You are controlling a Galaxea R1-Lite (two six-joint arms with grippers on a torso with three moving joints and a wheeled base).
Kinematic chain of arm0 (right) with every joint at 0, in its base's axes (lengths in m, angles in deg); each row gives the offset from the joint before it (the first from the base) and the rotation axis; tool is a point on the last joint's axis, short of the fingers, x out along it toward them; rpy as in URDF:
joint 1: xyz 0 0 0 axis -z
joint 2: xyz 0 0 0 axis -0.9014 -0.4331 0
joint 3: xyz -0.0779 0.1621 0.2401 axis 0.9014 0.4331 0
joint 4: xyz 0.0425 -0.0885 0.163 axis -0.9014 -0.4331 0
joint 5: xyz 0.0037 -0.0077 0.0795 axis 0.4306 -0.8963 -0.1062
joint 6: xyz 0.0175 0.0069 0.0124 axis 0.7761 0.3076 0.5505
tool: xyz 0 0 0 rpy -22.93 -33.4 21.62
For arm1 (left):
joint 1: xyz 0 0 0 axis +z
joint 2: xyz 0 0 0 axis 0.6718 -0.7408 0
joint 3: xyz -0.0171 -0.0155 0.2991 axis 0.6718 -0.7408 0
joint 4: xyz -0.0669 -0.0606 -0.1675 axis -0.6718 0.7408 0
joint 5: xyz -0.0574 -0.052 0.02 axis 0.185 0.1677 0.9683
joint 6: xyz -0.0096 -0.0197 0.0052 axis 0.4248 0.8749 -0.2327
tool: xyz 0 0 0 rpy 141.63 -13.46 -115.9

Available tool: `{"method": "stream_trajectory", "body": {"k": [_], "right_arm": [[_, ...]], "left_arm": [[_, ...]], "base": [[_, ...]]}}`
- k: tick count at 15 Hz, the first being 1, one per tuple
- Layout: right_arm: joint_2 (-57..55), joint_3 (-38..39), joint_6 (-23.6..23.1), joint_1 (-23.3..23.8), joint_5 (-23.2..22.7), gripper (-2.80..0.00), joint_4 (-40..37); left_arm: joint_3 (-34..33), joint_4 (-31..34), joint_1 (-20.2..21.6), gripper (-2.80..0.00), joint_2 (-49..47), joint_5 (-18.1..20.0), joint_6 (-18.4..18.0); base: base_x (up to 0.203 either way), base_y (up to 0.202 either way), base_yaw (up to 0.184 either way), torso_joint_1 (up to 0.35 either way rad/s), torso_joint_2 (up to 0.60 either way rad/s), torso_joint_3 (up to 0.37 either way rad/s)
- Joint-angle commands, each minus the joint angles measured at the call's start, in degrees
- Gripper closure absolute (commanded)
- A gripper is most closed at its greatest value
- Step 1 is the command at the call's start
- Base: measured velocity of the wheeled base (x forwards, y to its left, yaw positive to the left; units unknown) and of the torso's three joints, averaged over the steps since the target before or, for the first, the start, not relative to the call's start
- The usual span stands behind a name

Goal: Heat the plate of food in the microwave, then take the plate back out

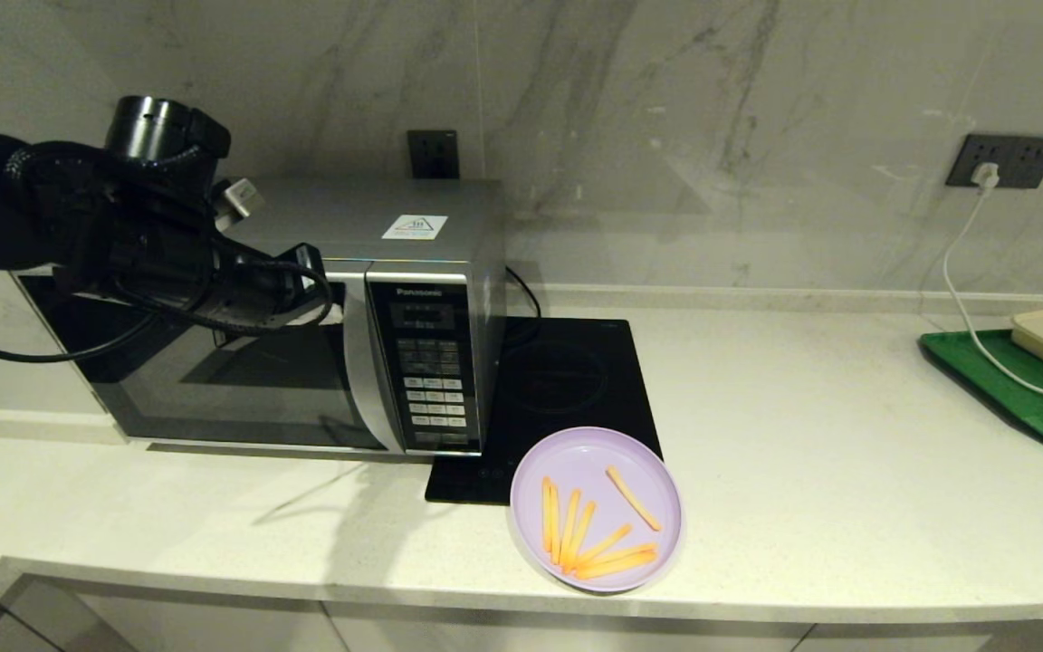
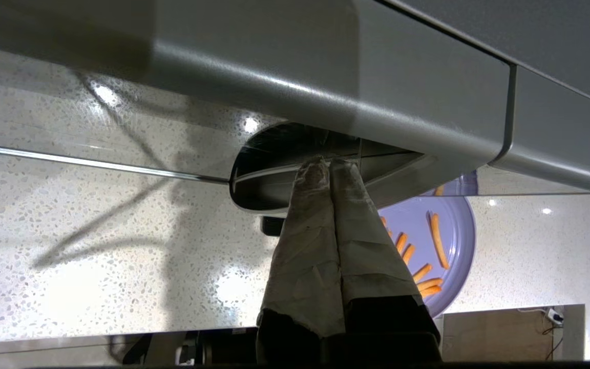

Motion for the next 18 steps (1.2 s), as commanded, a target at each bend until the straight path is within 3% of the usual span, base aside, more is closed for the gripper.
{"method": "stream_trajectory", "body": {"k": [1,5,8,11,14,16,18], "right_arm": [[-0.02,0.01,0.03,-0.06,0.03,0.0,-0.01],[-0.02,0.01,0.03,-0.05,0.03,0.0,-0.01],[0.05,0.01,0.03,-0.06,0.03,0.0,-0.01],[-0.02,0.01,0.03,-0.06,0.03,0.0,-0.01],[-0.02,0.01,0.03,-0.06,0.03,0.0,-0.01],[-0.02,0.01,0.03,0.02,0.03,0.0,-0.01],[0.06,0.01,0.03,-0.06,0.03,0.0,-0.01]], "left_arm": [[-0.91,1.22,-0.34,0.0,4.17,0.06,0.2],[-7.88,8.35,-0.93,0.0,17.01,-0.43,-0.21],[-19.89,11.8,-1.06,0.0,32.1,-0.67,-1.92],[-31.4,14.97,-1.11,0.0,47.98,-3.26,-8.73],[-39.09,14.72,-0.81,0.0,61.01,-11.09,-21.23],[-40.65,14.64,1.06,0.0,66.69,-17.31,-24.44],[-42.26,16.98,4.66,0.0,72.13,-19.18,-25.44]], "base": [[0.0,0.0,0.0,0.0,0.0,0.0],[0.0,0.0,0.0,0.0,0.0,0.0],[0.0,0.0,0.0,0.0,0.0,0.0],[0.0,0.0,0.0,0.0,0.0,0.0],[0.0,0.0,0.0,0.0,0.0,0.0],[0.0,0.0,0.0,0.0,0.0,0.0],[0.0,0.0,0.0,0.0,0.0,0.0]]}}
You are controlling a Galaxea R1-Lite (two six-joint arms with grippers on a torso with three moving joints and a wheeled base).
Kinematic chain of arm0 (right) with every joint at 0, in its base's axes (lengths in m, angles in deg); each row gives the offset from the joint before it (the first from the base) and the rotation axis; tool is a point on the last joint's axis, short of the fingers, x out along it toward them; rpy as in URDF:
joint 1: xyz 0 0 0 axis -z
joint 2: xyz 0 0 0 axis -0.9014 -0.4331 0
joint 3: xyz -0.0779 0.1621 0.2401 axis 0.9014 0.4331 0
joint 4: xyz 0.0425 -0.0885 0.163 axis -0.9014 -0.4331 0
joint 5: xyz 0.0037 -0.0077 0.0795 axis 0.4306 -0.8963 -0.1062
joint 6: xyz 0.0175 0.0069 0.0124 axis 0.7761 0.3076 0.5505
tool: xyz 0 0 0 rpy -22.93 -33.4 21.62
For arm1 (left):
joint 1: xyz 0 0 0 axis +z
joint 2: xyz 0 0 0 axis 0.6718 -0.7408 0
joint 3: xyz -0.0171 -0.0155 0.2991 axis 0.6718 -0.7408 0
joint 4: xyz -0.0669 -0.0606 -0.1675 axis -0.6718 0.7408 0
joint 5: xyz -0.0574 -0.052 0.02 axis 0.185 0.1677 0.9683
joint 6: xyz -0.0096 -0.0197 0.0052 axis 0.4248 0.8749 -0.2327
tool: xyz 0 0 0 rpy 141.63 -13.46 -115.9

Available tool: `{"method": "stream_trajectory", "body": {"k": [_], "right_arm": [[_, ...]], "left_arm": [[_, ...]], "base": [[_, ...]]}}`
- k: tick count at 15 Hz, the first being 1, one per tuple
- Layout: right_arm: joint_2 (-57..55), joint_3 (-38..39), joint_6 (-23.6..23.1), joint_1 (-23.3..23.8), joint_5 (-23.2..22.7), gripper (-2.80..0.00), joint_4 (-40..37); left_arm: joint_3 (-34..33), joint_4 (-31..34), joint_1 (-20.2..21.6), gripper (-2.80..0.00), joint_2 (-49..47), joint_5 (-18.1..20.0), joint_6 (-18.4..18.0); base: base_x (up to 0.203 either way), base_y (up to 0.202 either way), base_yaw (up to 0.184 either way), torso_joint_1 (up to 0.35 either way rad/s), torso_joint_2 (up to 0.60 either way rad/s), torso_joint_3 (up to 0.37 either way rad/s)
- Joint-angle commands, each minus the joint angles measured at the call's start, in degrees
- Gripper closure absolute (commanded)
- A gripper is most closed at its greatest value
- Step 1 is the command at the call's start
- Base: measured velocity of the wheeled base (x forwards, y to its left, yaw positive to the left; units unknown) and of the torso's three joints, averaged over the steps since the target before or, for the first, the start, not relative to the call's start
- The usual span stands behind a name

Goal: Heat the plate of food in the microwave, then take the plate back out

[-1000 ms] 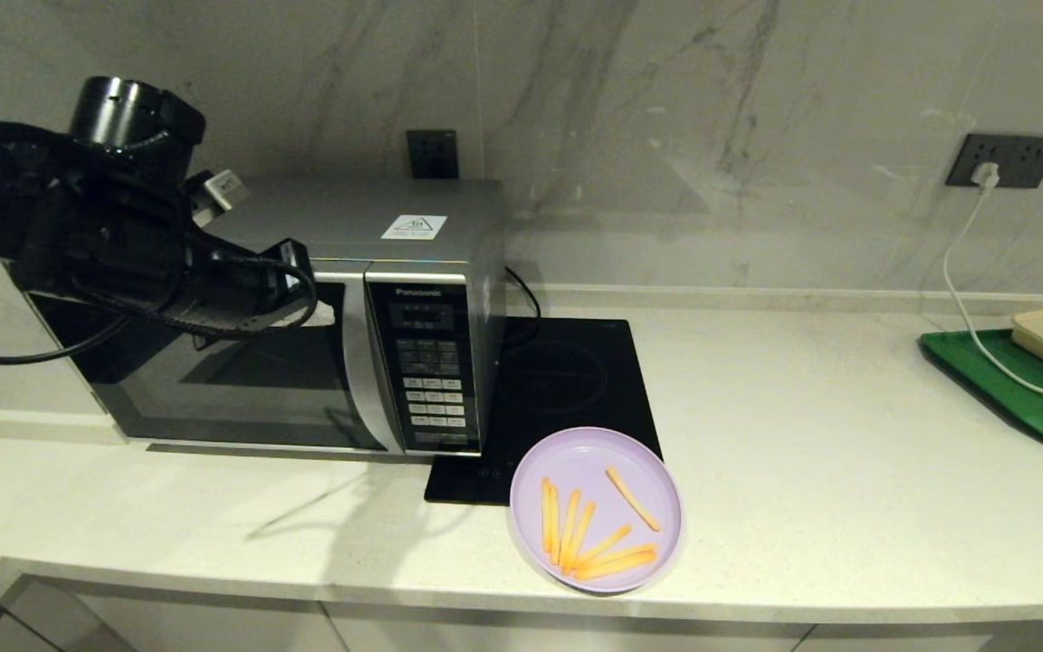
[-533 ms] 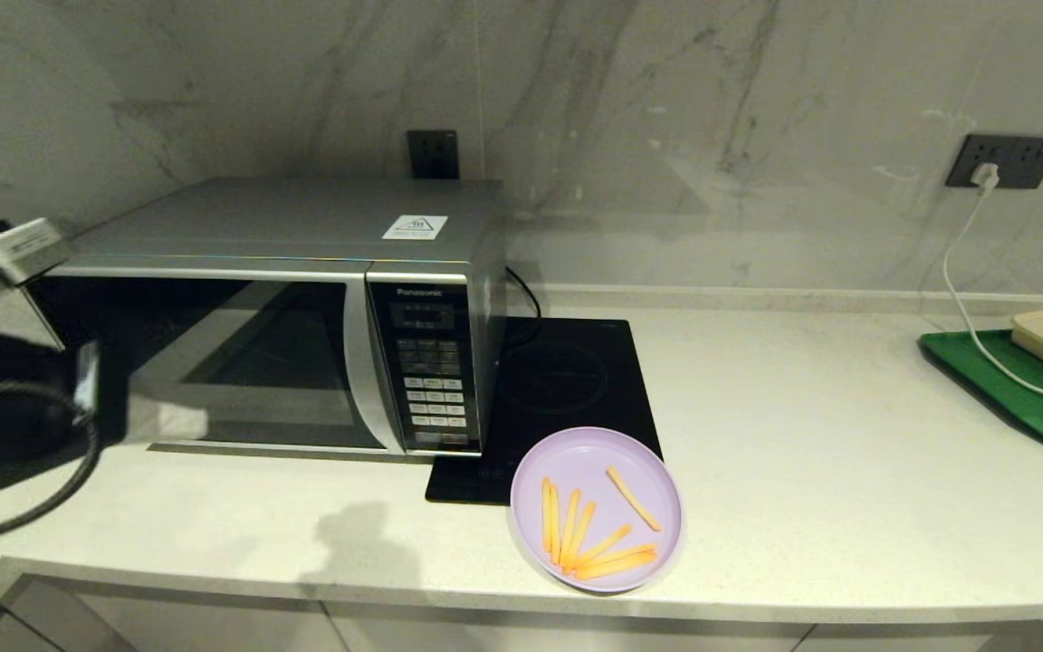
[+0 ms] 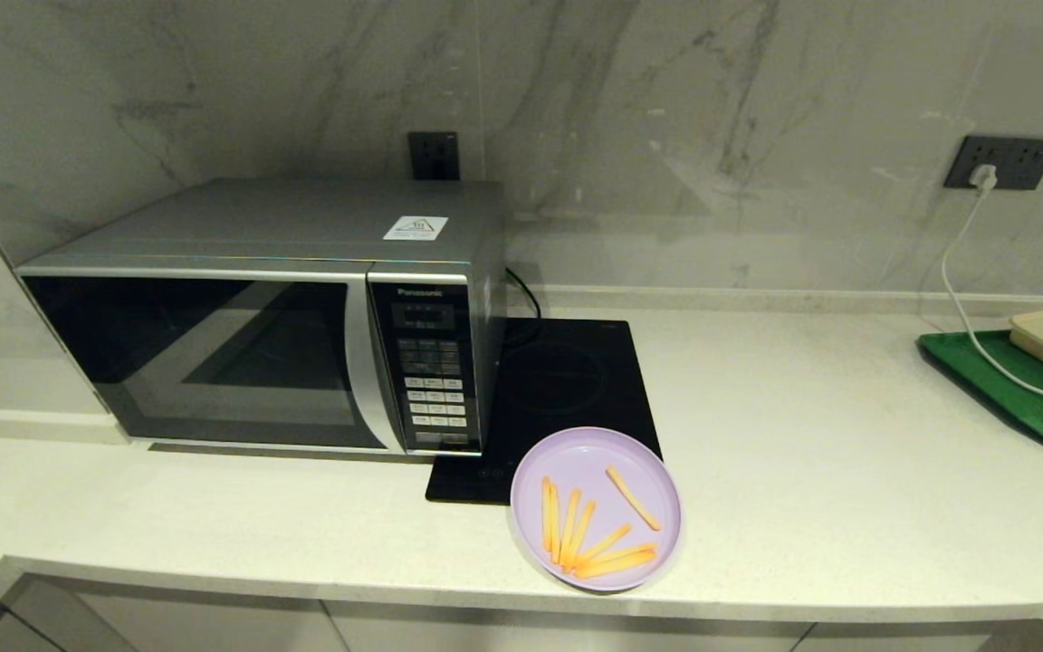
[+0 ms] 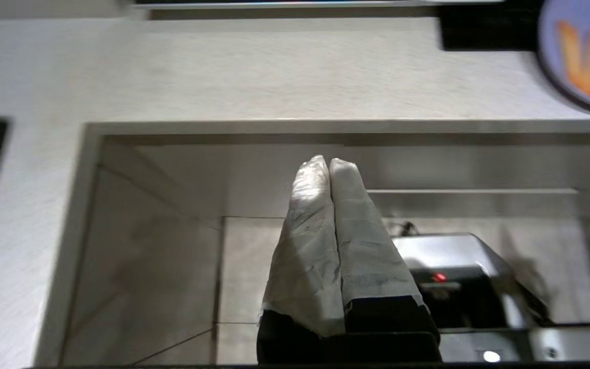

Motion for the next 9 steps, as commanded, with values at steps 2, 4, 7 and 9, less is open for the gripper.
{"method": "stream_trajectory", "body": {"k": [2,4,7,9], "right_arm": [[-0.05,0.01,0.02,-0.04,0.02,0.0,-0.06],[0.03,0.01,0.02,-0.04,0.02,0.0,-0.06],[-0.05,0.01,0.02,0.03,0.02,0.0,-0.06],[-0.05,0.01,0.02,-0.04,0.02,0.0,-0.06]], "left_arm": [[-2.01,6.68,6.22,0.0,13.08,-1.05,-1.13],[-3.85,9.22,8.61,0.0,18.6,-1.03,-3.52],[-9.65,9.89,9.83,0.0,26.42,1.99,-6.5],[-14.41,7.37,10.08,0.0,28.63,8.92,-6.73]], "base": [[0.0,0.0,0.0,0.0,0.0,0.0],[0.0,0.0,0.0,0.0,0.0,0.0],[0.0,0.0,0.0,0.0,0.0,0.0],[0.0,0.0,0.0,0.0,0.0,0.0]]}}
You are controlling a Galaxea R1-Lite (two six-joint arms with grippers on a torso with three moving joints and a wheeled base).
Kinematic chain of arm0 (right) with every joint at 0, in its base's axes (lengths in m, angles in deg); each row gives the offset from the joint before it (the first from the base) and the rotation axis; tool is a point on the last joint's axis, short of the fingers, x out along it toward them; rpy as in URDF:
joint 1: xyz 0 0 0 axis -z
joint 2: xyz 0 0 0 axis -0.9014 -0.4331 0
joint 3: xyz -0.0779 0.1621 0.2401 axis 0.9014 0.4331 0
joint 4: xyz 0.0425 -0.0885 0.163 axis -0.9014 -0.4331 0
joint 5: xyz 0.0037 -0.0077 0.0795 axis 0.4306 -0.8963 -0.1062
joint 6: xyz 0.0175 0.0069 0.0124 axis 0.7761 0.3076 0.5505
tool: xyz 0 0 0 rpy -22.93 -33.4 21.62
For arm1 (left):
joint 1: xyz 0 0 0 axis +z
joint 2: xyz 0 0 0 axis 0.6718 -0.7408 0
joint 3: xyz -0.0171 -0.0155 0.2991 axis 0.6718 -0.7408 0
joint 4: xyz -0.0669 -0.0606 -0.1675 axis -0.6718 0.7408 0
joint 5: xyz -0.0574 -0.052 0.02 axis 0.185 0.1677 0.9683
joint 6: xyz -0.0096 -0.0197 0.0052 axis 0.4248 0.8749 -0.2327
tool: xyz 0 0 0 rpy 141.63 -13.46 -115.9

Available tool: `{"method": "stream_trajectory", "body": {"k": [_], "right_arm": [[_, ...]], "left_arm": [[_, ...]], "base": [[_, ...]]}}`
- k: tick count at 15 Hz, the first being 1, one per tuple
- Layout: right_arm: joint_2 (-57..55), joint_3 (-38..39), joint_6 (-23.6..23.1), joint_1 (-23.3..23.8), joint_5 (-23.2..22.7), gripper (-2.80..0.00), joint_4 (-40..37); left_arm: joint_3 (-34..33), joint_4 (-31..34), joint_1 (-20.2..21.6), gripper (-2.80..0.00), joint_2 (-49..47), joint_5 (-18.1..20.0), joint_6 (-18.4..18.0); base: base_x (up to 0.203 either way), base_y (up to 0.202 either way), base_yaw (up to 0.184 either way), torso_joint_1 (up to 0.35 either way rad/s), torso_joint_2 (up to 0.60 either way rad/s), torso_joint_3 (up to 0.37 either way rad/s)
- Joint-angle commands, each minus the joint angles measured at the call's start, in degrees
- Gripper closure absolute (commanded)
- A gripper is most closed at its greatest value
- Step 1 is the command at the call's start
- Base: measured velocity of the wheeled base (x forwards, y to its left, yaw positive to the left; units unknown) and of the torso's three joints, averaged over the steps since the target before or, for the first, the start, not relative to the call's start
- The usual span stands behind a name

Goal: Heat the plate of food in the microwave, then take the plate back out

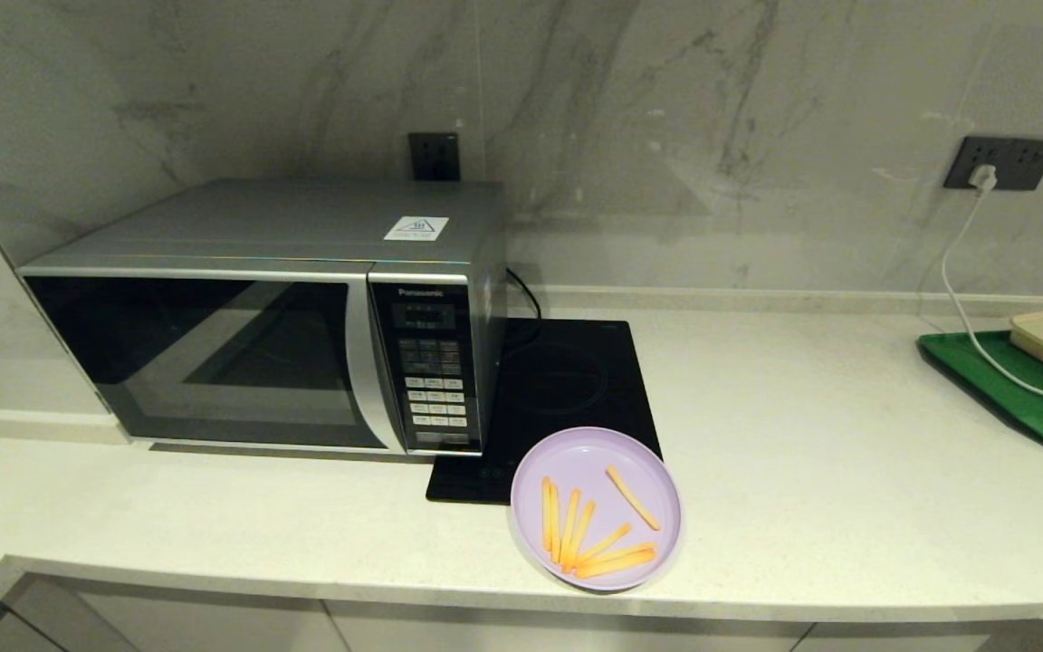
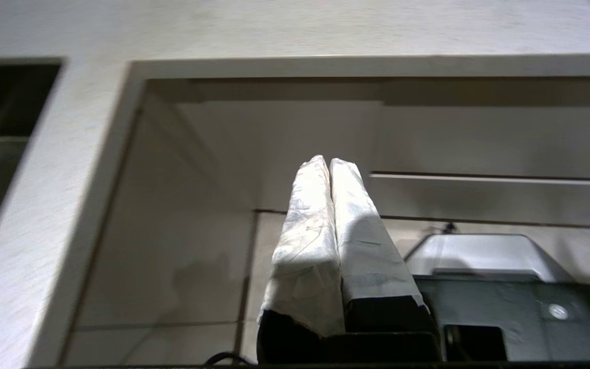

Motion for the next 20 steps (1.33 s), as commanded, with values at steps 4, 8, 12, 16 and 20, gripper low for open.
{"method": "stream_trajectory", "body": {"k": [4,8,12,16,20], "right_arm": [[-0.02,0.01,0.03,-0.04,0.01,0.0,-0.04],[-0.02,0.01,0.03,-0.04,0.01,0.0,-0.04],[-0.02,0.01,0.03,-0.04,0.01,0.0,-0.04],[-0.02,0.01,0.03,-0.04,0.01,0.0,-0.04],[-0.02,0.01,0.03,-0.02,0.01,0.0,-0.04]], "left_arm": [[-28.86,-33.03,0.64,0.0,11.02,5.12,-5.12],[-38.67,-55.67,0.76,0.0,12.26,6.79,-6.67],[-39.04,-50.61,0.79,0.0,12.46,7.74,-0.38],[-37.95,-47.68,0.86,0.0,12.45,7.08,-2.22],[-37.96,-47.74,0.87,0.0,12.45,8.56,-5.74]], "base": [[0.0,0.0,0.0,0.0,0.0,0.0],[0.0,0.0,0.0,0.0,0.0,0.0],[0.0,0.0,0.0,0.0,0.0,0.0],[0.0,0.0,0.0,0.0,0.0,0.0],[0.0,0.0,0.0,0.0,0.0,0.0]]}}
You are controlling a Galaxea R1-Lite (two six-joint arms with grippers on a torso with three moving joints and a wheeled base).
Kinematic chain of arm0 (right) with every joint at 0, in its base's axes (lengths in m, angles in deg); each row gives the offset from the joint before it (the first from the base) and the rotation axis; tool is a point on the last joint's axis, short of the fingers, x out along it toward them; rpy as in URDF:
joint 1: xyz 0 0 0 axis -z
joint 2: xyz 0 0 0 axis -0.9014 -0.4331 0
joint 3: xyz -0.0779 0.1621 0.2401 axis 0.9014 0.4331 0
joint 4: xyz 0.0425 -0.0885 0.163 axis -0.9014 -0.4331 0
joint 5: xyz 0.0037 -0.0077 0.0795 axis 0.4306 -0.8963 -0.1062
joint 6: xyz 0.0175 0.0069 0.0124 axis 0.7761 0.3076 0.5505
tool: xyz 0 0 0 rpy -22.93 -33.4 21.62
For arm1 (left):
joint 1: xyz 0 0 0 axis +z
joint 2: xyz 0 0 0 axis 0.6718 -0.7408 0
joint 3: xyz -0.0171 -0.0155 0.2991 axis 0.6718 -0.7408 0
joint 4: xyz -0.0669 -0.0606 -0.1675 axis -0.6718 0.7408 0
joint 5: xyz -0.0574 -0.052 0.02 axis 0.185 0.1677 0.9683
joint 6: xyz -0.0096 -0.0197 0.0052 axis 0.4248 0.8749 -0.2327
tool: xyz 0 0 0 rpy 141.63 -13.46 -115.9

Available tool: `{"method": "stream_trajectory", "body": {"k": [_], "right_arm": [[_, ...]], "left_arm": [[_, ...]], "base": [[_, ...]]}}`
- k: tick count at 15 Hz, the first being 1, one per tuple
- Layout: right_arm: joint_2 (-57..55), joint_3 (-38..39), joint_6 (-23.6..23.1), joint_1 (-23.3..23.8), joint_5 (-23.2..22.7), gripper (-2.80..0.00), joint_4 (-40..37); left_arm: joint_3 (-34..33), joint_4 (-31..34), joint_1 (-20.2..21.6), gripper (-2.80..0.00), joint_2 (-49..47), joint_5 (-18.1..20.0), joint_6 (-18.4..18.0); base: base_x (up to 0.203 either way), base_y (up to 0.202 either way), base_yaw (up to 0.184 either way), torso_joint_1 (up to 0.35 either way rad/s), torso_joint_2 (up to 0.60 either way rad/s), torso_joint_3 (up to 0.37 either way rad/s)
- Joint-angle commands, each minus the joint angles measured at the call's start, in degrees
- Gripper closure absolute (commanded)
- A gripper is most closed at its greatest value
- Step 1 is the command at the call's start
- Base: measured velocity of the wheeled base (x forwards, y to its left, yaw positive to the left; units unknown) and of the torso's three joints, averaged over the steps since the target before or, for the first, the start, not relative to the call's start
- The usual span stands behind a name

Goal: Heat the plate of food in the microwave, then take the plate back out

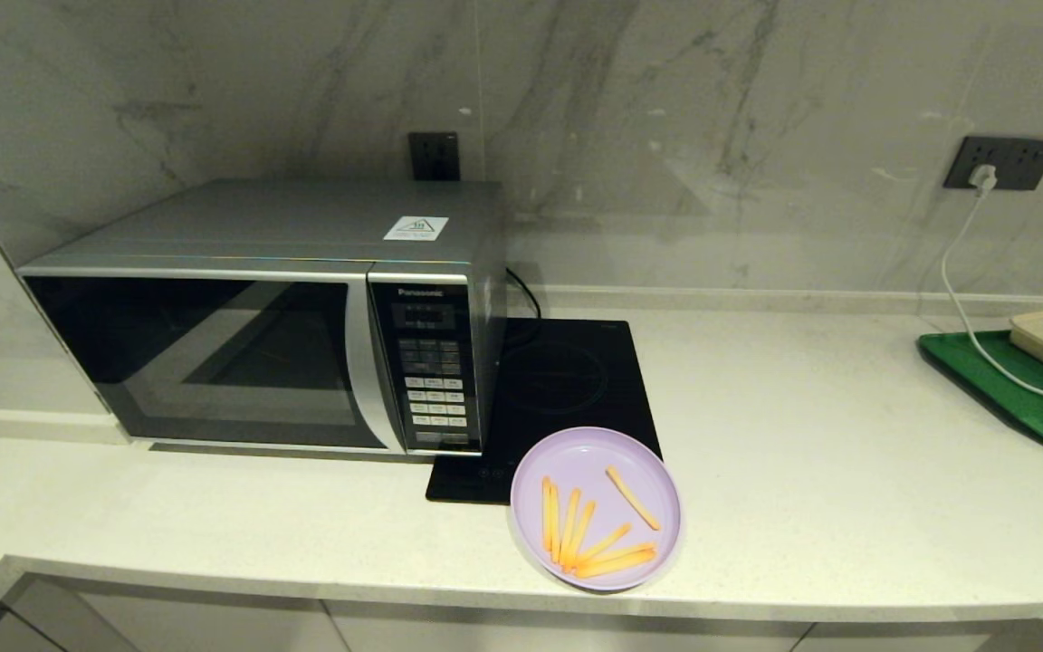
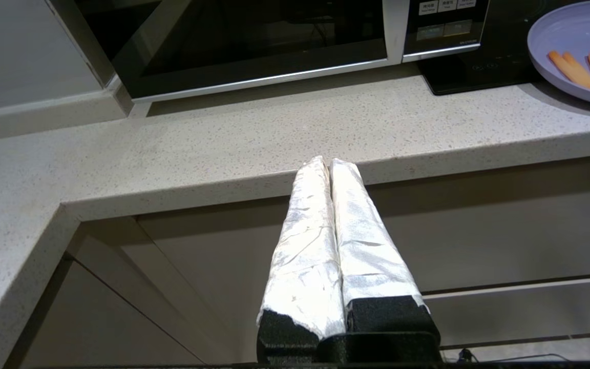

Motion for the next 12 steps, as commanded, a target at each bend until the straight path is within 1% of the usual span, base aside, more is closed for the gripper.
{"method": "stream_trajectory", "body": {"k": [1,8,10,12], "right_arm": [[-0.02,0.01,0.03,-0.03,0.02,0.0,-0.04],[-0.02,0.01,0.03,-0.04,0.02,0.0,-0.04],[-0.02,0.01,0.03,-0.04,0.02,0.0,-0.04],[-0.02,0.01,-0.06,-0.04,0.02,0.0,-0.04]], "left_arm": [[0.0,-0.09,0.0,0.0,-0.09,-0.13,-0.33],[-0.35,-1.15,-0.04,0.0,-0.01,-0.49,0.94],[-0.43,-1.15,-0.03,0.0,-0.07,-0.6,2.26],[-0.43,-1.15,-0.09,0.0,0.0,-0.91,4.39]], "base": [[0.0,0.0,0.0,0.0,0.0,0.0],[0.0,0.0,0.0,0.0,0.0,0.0],[0.0,0.0,0.0,0.0,0.0,0.0],[0.0,0.0,0.0,0.0,0.0,0.0]]}}
